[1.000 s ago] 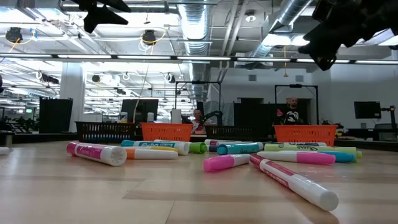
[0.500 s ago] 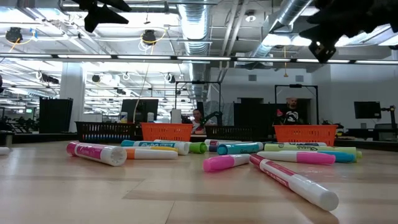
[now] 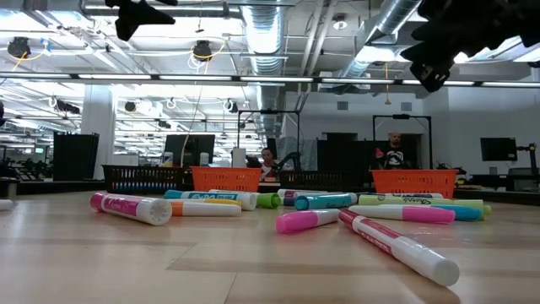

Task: Pick & Place Markers
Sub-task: Put the blue highlighter pen into the left black bin

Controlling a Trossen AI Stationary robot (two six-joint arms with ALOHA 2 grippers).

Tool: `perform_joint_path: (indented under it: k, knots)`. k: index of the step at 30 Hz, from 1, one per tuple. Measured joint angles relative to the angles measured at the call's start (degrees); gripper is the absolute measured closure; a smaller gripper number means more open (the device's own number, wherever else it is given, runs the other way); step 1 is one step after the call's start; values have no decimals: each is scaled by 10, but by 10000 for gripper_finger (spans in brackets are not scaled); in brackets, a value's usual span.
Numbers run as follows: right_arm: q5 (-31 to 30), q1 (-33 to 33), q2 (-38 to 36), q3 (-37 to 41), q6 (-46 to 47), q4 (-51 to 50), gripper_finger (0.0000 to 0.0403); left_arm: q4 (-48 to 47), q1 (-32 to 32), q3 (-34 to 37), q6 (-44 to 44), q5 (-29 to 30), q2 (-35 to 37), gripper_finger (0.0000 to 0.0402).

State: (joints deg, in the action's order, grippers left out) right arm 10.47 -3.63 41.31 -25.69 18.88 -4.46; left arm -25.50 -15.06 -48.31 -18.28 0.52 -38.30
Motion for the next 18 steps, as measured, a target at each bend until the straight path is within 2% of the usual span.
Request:
perform_joint_path:
  k: [10,18]
  knots:
    - [-4,-16,-5,0,49,-27,280,22,37,6,63,1,1,225]
    - [-1,-15,-37,0,28,-63,280,133,100,97,57,3,46,225]
